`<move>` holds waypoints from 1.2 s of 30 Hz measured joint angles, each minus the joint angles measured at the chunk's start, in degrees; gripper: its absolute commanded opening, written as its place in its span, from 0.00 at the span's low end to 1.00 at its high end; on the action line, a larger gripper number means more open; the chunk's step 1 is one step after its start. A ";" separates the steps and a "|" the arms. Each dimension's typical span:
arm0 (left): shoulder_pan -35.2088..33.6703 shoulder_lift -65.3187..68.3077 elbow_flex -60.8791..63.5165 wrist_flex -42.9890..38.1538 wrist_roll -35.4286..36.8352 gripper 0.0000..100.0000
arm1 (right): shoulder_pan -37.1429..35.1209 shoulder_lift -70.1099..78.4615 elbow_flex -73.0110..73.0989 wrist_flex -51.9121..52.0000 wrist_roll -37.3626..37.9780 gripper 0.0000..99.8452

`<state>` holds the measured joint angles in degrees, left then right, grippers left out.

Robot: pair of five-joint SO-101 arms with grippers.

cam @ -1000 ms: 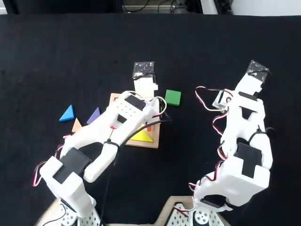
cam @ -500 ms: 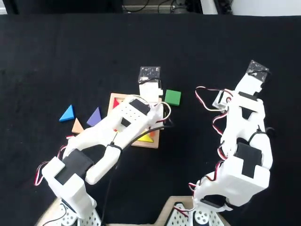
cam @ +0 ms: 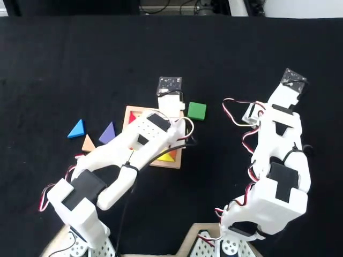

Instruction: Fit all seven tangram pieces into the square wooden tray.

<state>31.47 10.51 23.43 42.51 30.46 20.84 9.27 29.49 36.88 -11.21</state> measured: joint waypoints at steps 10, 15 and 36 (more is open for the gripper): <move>0.00 0.00 0.35 0.00 0.00 0.19 | 0.00 0.00 0.00 0.00 0.00 0.01; -0.53 0.00 0.35 0.00 0.00 0.19 | 0.00 0.00 0.00 0.00 0.00 0.01; -5.89 0.00 -2.99 9.14 -3.34 0.19 | 0.00 0.00 0.00 0.00 0.00 0.01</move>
<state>25.58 10.51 20.44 51.65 27.12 20.84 9.27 29.49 36.88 -11.21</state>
